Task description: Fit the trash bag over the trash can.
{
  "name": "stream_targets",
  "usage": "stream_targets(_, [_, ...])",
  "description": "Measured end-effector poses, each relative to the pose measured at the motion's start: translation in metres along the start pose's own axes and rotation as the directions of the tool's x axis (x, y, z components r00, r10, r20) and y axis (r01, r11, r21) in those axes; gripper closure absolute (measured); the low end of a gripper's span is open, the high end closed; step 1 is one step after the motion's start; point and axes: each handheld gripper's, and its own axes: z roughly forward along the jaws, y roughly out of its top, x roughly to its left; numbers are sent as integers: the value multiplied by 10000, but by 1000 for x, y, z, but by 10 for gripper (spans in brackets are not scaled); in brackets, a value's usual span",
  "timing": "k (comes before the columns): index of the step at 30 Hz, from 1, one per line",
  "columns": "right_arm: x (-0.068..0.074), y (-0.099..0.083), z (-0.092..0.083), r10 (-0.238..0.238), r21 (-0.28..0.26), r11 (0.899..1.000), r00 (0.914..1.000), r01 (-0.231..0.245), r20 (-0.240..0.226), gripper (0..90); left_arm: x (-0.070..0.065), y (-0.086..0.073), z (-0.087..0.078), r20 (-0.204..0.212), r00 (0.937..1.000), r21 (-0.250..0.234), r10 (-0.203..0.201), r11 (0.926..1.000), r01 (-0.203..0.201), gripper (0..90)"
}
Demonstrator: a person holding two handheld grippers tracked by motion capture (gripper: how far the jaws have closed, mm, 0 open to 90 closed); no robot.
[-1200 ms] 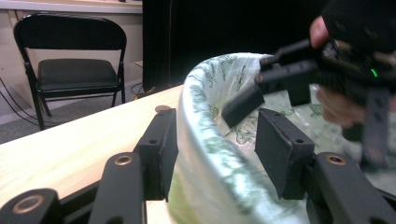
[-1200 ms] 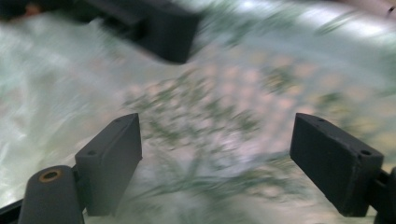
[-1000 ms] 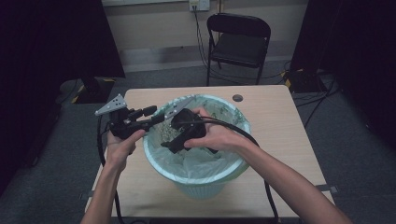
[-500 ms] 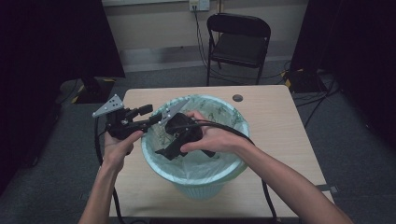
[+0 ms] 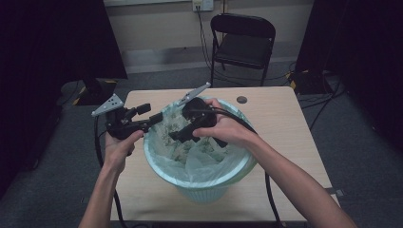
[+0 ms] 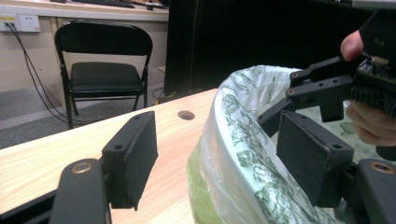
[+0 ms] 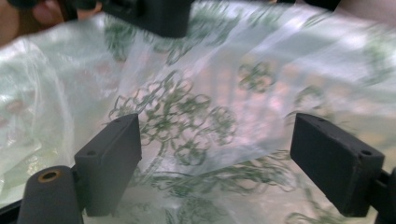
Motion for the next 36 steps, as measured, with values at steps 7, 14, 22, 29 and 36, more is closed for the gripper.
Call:
stream_targets(7, [-12, 3, -14, 269, -509, 9984, 9987, -248, 424, 158, 0, 1, 0, -49, 10000, -34, -53, 10000, 53, 247])
stream_targets(14, [-27, 6, -27, 951, -1482, 9855, 9920, -821, 827, 158, -2, 2, 0, -89, 10000, 22, -18, 10000, 18, 200])
stream_targets(22, [-39, 7, -41, 1501, -1935, 9728, 9826, -1271, 1092, 156, -1, 4, -3, -199, 9997, -154, -167, 9997, 164, 194])
stream_targets(29, [-45, 5, -53, 1813, -2161, 9646, 9752, -1512, 1267, 157, 1, 5, -5, -327, 9989, -46, -337, 9994, 335, 218])
stream_targets(36, [-55, 5, -73, 2087, -2550, 9528, 9653, -1646, 1569, 157, 2, 7, -6, -393, 9988, -87, -285, 9996, 282, 218])
